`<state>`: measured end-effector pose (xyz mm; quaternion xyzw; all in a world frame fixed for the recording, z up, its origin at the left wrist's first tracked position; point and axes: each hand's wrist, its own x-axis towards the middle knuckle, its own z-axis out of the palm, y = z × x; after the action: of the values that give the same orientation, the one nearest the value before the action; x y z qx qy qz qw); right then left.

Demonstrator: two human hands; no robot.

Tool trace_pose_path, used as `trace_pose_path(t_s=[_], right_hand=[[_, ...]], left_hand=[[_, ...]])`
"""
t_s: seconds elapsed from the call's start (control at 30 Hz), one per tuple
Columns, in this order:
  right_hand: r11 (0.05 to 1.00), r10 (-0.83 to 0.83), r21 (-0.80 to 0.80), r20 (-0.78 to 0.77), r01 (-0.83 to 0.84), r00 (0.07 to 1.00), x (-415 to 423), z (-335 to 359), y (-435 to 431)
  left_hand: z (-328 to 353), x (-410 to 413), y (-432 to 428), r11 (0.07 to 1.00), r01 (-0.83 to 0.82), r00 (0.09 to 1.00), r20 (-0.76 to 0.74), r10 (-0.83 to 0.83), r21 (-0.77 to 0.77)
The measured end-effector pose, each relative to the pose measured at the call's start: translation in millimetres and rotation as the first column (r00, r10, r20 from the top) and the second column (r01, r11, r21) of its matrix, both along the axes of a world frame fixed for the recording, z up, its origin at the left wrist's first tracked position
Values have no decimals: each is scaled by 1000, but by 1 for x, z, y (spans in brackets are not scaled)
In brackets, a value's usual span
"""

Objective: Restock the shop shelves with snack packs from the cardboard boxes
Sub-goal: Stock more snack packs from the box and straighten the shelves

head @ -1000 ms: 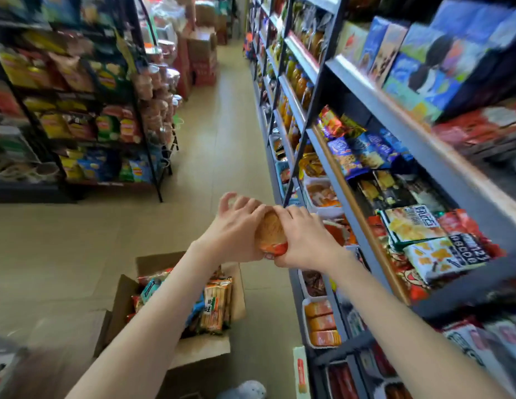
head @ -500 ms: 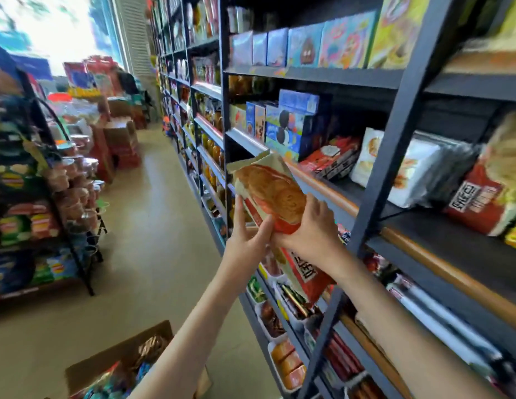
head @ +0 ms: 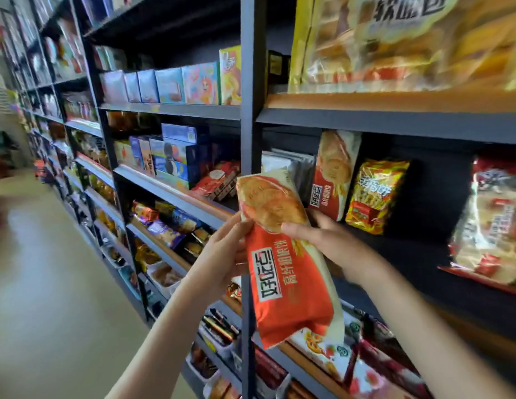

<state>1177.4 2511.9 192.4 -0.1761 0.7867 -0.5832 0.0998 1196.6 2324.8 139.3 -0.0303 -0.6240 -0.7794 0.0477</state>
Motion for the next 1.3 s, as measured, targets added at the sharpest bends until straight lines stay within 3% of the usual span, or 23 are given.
trace_pose_path(t_s=[0.17,0.27,0.43,0.77,0.9,1.13,1.3], right_hand=[[953,-143,-243,166,181,976,-17,5,35],[909,-207,-316,227,273,952,-34,7,44],[902,-247,-338,106,269,963,-60,3,54],[831,-404,-402,38,384,914,-116,3,40],[840,-498,-277,-55,466,866,-124,-2,27],[823,-568,-94,-149,561,809,-119,-8,35],[826,-471,217,-241,520,849,-125,-16,29]], left_hand=[[23,-29,39,979,193,980,-45,-195,-62],[37,-51,54,973,227,973,-39,-228,-39],[53,-96,65,961,266,964,-31,-264,81],[62,-166,65,946,324,943,-92,-320,30],[54,-179,64,965,235,961,-124,-249,-116],[22,-185,72,871,242,908,-216,-358,-427],[21,-195,69,841,144,906,-272,-324,-521]])
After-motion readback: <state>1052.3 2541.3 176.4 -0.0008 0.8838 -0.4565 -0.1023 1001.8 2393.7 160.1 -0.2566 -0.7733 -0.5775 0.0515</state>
